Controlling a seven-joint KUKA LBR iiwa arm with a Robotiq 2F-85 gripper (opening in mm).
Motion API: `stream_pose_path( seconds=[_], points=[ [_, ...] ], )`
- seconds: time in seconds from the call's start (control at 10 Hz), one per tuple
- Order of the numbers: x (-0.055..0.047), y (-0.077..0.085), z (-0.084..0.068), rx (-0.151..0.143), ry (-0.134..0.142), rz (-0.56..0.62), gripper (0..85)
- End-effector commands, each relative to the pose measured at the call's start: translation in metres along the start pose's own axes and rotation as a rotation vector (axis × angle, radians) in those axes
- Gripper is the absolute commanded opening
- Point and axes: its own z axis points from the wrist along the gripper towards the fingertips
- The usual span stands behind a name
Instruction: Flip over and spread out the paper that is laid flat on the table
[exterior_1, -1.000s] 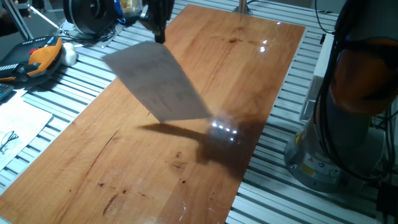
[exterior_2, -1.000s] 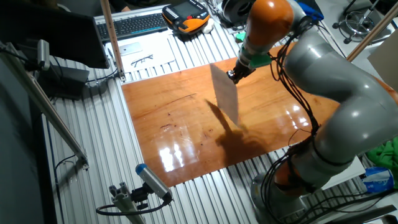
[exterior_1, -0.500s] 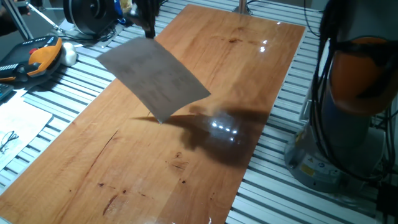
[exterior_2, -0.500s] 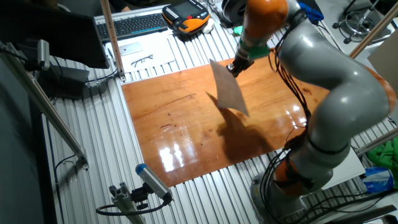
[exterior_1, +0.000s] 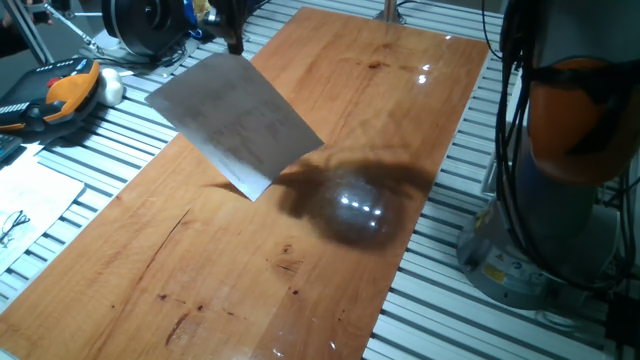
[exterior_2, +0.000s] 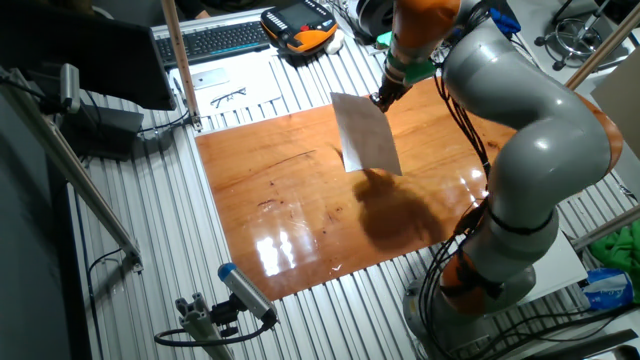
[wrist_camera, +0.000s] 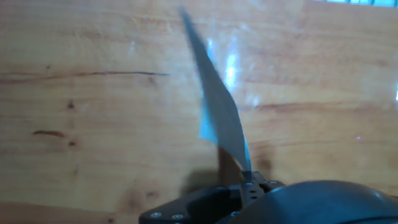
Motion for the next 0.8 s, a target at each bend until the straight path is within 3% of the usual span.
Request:
stream_pose_path(
  seconds=[0.0,0.1,0.2,0.7],
  points=[
    [-0.002,-0.008,0.002,0.002,0.003,-0.005,0.0],
    [-0.003,-0.016,0.002,-0.014,0.014,0.013,0.0],
    [-0.003,-0.024,0.003,-0.05,0.032,0.075,0.0],
    [0.002,-0.042,0.028,-0.05,0.031,0.155,0.0]
  ],
)
